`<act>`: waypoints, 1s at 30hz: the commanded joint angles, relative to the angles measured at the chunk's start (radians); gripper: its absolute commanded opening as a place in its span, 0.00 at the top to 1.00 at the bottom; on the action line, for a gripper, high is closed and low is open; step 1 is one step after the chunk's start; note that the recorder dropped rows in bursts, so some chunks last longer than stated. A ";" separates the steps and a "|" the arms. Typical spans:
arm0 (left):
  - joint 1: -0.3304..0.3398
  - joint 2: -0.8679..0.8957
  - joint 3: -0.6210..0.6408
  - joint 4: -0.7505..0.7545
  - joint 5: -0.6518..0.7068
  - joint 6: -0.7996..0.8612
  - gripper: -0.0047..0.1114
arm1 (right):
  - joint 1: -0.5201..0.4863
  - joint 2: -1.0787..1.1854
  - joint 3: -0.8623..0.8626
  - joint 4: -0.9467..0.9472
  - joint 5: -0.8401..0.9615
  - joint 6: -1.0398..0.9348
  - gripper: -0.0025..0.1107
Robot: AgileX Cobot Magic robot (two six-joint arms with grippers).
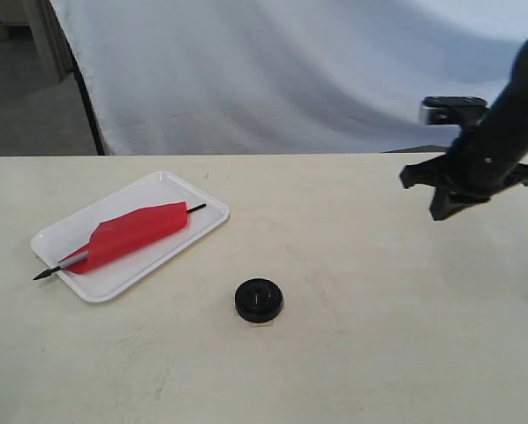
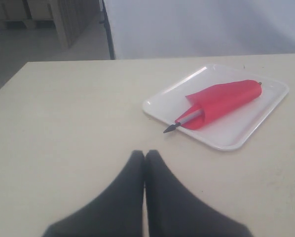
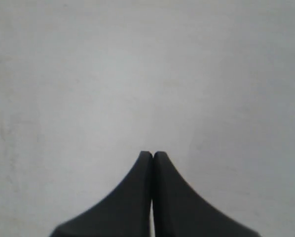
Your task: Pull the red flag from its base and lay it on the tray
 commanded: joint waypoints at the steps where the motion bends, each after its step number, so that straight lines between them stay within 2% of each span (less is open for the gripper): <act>1: -0.003 -0.003 0.002 0.003 -0.005 -0.006 0.96 | -0.114 -0.037 0.061 0.037 0.034 -0.050 0.98; 5: -0.003 -0.003 0.002 0.003 -0.005 -0.006 0.96 | -0.140 -0.116 0.173 -0.045 -0.053 -0.013 0.98; 13: -0.003 -0.003 0.002 0.003 -0.005 -0.006 0.96 | -0.117 -0.295 0.314 -0.058 -0.134 -0.013 0.98; 18: -0.003 -0.003 0.002 0.003 -0.005 -0.006 0.96 | -0.069 -0.455 0.347 -0.074 -0.117 -0.013 0.98; 24: -0.003 -0.003 0.002 0.003 -0.005 -0.006 0.96 | -0.068 -0.743 0.472 -0.198 -0.085 0.108 0.98; 30: -0.003 -0.003 0.002 0.003 -0.005 -0.006 0.96 | -0.068 -1.024 0.521 -0.215 0.025 0.129 0.98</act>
